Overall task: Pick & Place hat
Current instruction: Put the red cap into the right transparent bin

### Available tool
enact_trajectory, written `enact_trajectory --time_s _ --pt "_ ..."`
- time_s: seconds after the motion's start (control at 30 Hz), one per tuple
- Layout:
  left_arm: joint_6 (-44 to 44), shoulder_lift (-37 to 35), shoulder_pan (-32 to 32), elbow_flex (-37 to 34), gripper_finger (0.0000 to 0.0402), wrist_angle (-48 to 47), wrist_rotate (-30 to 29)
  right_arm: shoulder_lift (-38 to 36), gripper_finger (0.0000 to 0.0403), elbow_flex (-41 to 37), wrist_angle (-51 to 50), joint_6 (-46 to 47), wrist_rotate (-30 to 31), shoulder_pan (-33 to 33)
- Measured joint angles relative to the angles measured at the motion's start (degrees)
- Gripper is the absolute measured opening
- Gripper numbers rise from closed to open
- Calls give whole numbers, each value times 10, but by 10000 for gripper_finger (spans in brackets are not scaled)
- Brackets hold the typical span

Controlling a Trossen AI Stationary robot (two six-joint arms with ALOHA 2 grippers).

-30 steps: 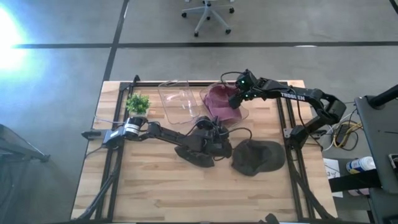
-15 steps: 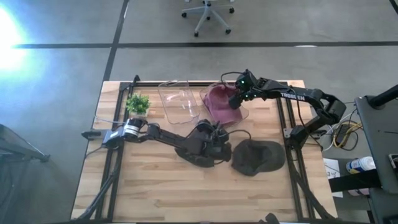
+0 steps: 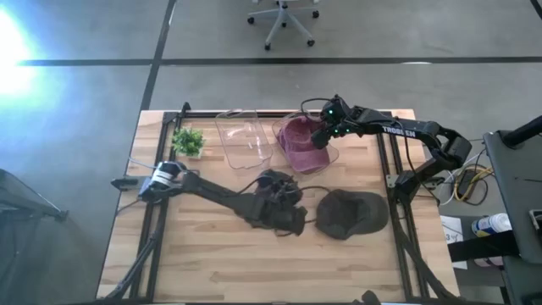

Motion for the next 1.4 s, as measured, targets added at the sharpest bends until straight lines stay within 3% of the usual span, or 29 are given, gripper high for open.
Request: enact_trajectory --time_s 0.17,0.5,0.67,0.8,0.9,1.0,1.13,1.4 --pt "-222 -24 17 -35 97 -103 17 -7 206 1 -9 -12 0 0" --pt "-237 -70 82 -115 97 -24 133 -13 206 57 -87 -59 16 1" --pt "-254 -130 93 -213 97 92 217 -13 206 106 -144 -68 14 1" --pt "-281 -195 111 -326 97 245 261 -14 206 146 -189 -64 -10 1" --pt "-309 -228 135 -401 97 346 309 -11 206 161 -179 -42 -12 -8" --pt "-325 -242 152 -445 96 399 317 4 205 177 -140 -21 -5 -25" --pt "-318 -242 165 -451 96 414 328 40 205 214 -127 -12 1 -43" --pt "-257 -238 165 -400 96 400 356 112 205 249 -180 -24 -51 -24"
